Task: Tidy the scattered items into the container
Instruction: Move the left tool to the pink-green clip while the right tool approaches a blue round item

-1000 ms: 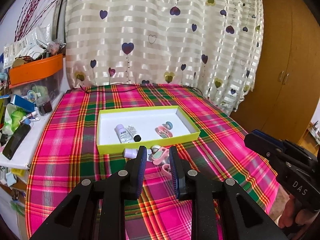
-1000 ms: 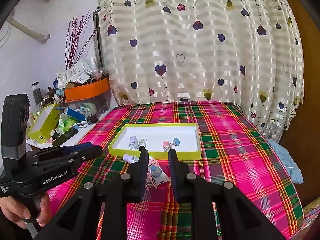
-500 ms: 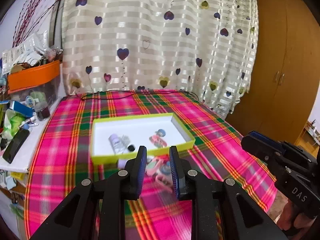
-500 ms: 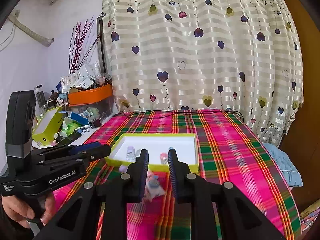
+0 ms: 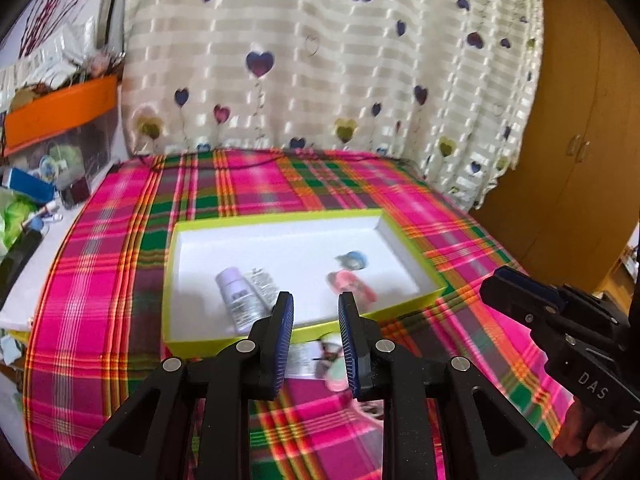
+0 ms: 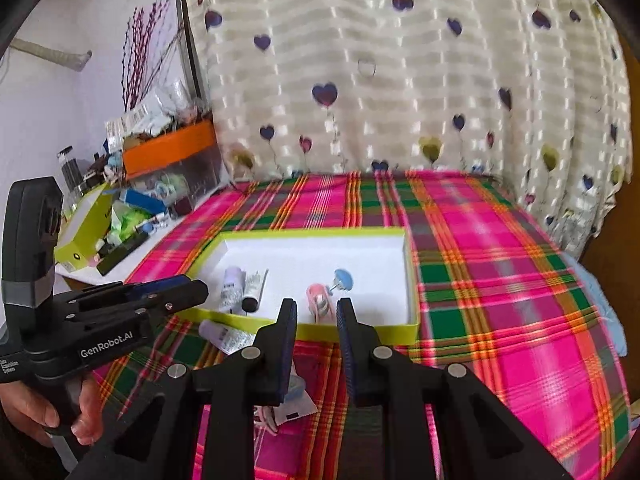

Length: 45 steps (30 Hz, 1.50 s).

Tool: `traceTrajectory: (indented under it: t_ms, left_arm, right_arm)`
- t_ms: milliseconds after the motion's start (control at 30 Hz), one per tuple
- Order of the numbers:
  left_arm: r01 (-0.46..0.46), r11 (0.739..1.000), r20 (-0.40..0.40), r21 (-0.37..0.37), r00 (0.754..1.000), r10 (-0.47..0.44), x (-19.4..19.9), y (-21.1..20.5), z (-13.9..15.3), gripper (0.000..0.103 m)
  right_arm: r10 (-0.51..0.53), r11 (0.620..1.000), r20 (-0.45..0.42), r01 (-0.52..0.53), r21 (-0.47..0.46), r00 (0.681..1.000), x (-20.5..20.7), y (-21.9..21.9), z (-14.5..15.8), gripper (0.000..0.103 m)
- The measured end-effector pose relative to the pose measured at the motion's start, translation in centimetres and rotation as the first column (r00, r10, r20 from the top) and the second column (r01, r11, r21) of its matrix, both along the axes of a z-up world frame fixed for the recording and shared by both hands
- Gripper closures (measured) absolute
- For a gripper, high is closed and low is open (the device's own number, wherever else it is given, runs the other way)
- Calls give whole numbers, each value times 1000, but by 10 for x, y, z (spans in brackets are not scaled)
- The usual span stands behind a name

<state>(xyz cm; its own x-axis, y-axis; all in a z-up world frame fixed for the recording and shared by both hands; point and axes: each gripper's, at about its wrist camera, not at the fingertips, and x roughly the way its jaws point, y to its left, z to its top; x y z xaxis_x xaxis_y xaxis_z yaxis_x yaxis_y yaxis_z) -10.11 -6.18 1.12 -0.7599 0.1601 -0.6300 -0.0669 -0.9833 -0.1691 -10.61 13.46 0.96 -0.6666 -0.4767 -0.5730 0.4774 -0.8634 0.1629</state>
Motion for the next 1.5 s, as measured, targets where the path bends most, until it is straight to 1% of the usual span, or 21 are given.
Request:
traceTrajectory:
  t_ms: [200,367,467,633,767,1000,1133,1300,1500]
  left_arm:
    - [-23,1000,64,4,998,23,-12,-13,-30,79]
    - [-10,1000,83,-10,996,11,-5,-9,-43,79]
    - [12,1000,90,-4,996,-12,0,-2,-47,79]
    - [58,998,99,-1,993,-58,1,12,-49,79]
    - [66,998,96,-10,993,-65,1,17,-49,79]
    - [90,996,98,-1,991,-89,3,15,-52,78]
    - [109,994,88,13,990,-110,4,13,-53,73]
    - [136,991,82,17,987,-137,3,13,-54,72]
    - [144,989,85,20,986,-145,-1,13,-57,72]
  right_arm:
    - [54,998,69,-53,-23,996,-24,-1,-24,82]
    - [98,994,107,-94,-48,989,-24,4,-33,82]
    - [110,993,126,-103,-61,986,-21,7,-39,82]
    - [109,992,157,-98,-77,982,-16,13,-49,81]
    - [118,992,177,-107,-71,977,-13,11,-55,79]
    - [160,987,176,-153,-54,971,-10,-4,-56,77]
    - [172,985,185,-168,-37,968,-11,-11,-57,76]
    - [173,985,196,-171,-24,965,-14,-18,-60,76]
    - [146,989,211,-148,-6,967,-17,-19,-63,76]
